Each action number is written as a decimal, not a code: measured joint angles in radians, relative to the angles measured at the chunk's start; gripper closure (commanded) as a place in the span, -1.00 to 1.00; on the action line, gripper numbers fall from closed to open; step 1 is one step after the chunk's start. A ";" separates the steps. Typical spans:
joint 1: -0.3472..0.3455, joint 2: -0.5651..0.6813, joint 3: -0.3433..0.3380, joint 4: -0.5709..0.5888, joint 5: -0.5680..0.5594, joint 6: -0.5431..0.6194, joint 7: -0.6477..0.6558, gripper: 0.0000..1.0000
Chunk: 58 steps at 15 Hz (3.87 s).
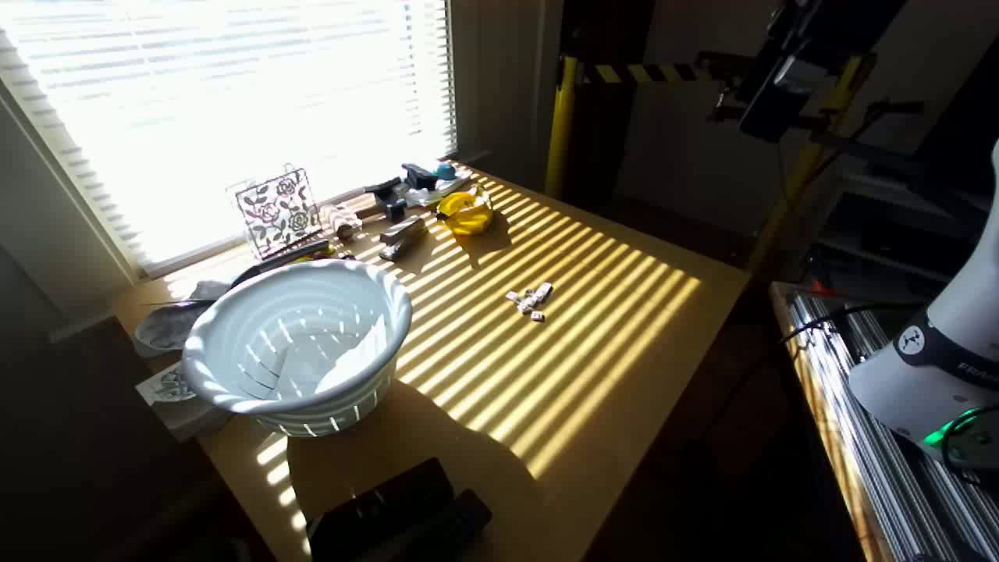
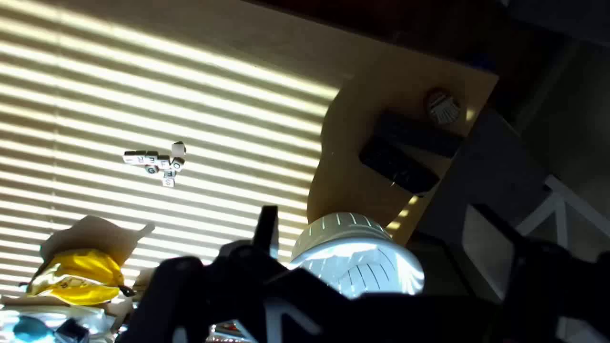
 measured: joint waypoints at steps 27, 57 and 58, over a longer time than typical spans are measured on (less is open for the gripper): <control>-0.167 0.370 -0.152 0.006 -0.109 0.224 0.260 -1.00; -0.139 0.761 -0.357 0.054 -0.066 0.543 0.020 -1.00; -0.134 0.782 -0.364 0.064 -0.086 0.553 0.020 -1.00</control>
